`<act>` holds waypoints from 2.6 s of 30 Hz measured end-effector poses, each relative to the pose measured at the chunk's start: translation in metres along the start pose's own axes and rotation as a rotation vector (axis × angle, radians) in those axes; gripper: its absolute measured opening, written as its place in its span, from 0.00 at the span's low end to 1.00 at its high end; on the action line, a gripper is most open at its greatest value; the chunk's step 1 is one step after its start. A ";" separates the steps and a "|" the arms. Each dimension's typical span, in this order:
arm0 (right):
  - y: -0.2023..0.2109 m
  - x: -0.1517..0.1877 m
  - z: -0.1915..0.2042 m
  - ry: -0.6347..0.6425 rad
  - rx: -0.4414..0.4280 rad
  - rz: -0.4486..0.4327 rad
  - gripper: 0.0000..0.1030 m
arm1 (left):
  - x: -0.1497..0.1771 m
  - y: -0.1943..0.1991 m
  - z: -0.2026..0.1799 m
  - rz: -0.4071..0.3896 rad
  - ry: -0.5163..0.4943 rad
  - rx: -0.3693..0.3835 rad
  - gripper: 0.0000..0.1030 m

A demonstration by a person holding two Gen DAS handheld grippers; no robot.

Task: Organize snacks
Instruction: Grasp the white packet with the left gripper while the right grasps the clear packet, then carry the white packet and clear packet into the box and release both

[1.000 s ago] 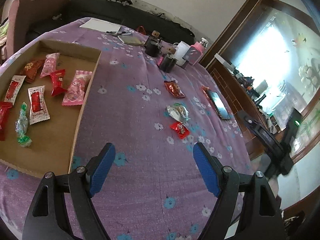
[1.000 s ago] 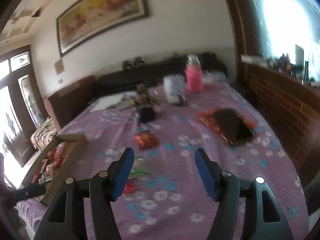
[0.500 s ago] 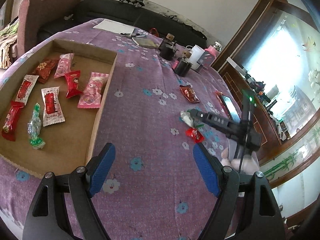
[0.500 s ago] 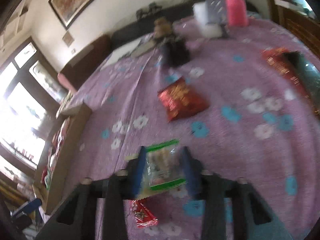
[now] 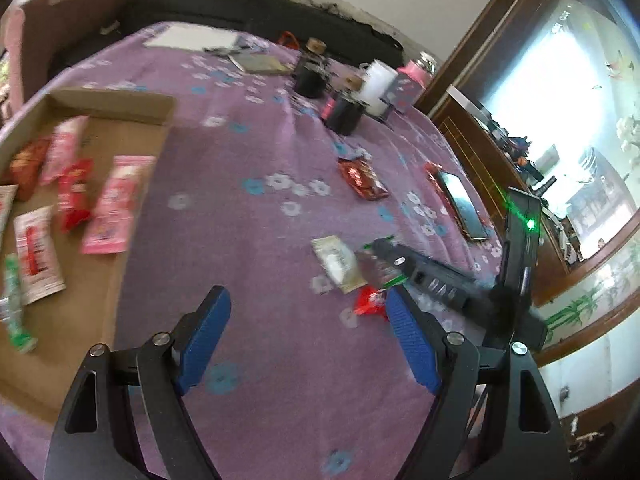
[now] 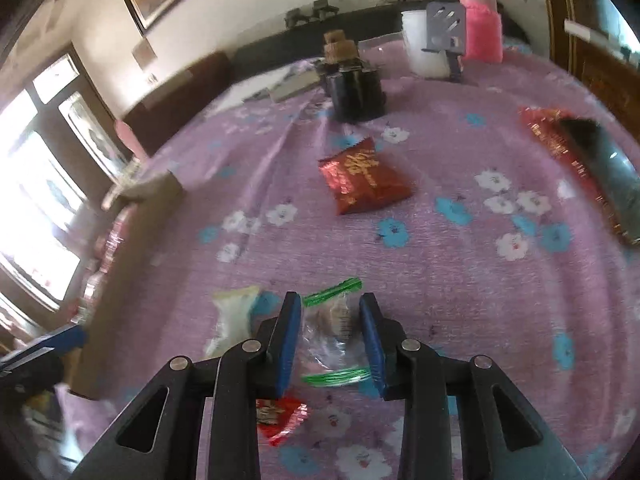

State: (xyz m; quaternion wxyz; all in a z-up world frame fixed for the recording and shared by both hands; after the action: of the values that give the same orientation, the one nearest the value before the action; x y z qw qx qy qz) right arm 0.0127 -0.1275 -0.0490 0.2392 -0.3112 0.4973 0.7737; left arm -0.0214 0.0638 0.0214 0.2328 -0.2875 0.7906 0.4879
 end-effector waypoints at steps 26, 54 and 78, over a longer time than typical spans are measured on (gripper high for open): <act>0.031 -0.024 -0.023 -0.081 0.032 -0.138 0.22 | 0.004 -0.061 -0.035 0.037 -0.188 -0.049 0.24; 0.008 0.006 0.228 0.245 -0.308 -0.034 0.21 | 0.018 0.099 0.176 -0.160 0.174 -0.205 0.24; -0.014 0.016 0.270 0.356 -0.244 -0.064 0.36 | 0.012 0.129 0.195 -0.228 0.192 -0.323 0.54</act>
State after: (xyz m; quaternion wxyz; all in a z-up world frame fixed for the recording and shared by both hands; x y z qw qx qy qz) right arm -0.0548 0.1272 0.0146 0.1326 -0.4853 0.4244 0.7529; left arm -0.1009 0.2843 0.0151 0.1608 -0.4538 0.6831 0.5492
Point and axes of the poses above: each gripper's, at about its wrist camera, not at the fingertips, and y roughly against the way its jaws point, z to its left, x to its underside, the point moved 4 cm from there along -y, roughly the way its jaws point, and after that the axes turned 9 degrees about -z, right-handed, at the moved point
